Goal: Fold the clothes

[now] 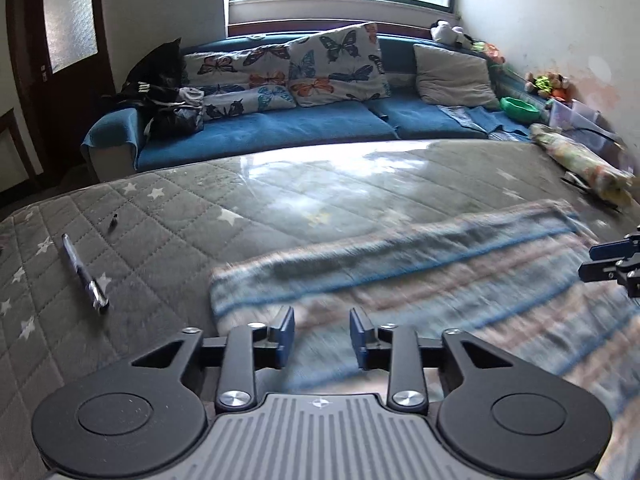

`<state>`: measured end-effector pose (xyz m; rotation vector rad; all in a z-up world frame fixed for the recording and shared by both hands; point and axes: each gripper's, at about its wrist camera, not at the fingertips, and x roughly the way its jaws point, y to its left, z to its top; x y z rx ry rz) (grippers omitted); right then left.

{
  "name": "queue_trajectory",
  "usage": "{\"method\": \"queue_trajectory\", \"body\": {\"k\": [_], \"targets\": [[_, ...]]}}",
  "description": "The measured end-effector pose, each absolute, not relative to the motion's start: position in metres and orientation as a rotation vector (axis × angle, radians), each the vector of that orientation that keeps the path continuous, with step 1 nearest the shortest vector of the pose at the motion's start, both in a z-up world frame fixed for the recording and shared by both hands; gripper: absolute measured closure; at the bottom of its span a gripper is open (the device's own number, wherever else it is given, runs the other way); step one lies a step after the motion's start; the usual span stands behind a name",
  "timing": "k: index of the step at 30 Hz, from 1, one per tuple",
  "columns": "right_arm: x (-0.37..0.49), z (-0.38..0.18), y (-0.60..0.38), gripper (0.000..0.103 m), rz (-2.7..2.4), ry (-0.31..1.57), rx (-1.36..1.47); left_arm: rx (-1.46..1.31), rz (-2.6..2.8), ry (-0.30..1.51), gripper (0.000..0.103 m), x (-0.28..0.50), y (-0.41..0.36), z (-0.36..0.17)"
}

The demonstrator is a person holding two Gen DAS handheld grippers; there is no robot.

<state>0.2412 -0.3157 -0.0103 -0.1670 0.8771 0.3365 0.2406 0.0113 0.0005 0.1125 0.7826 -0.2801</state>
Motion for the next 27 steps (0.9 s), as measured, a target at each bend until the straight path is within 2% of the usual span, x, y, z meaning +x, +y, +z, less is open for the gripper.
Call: {"method": "queue_trajectory", "body": {"k": [3, 5, 7, 9, 15, 21, 23, 27], "targets": [[0.207, -0.006, -0.313, 0.067, 0.355, 0.878, -0.167, 0.122, -0.308, 0.763, 0.057, 0.211, 0.007, 0.007], [0.182, -0.004, -0.312, 0.067, 0.36, 0.868, -0.179, 0.137, -0.308, 0.742, 0.055, 0.191, 0.005, 0.011], [0.16, -0.004, -0.311, 0.062, 0.352, 0.851, -0.197, 0.143, -0.298, 0.729, 0.05, 0.172, 0.004, 0.013], [0.138, -0.007, -0.312, 0.061, 0.338, 0.836, -0.212, 0.135, -0.29, 0.717, 0.049, 0.154, 0.005, 0.016], [0.093, -0.016, -0.311, 0.061, 0.284, 0.78, -0.271, 0.086, -0.218, 0.702, 0.037, 0.113, 0.032, 0.016], [0.07, -0.025, -0.308, 0.064, 0.214, 0.719, -0.309, 0.063, -0.094, 0.688, 0.032, 0.086, 0.066, 0.008], [0.066, -0.025, -0.308, 0.069, 0.195, 0.712, -0.288, 0.043, -0.058, 0.693, 0.031, 0.081, 0.08, 0.006], [0.06, -0.028, -0.306, 0.092, 0.157, 0.698, -0.275, 0.033, 0.003, 0.705, 0.031, 0.077, 0.099, -0.001]]}}
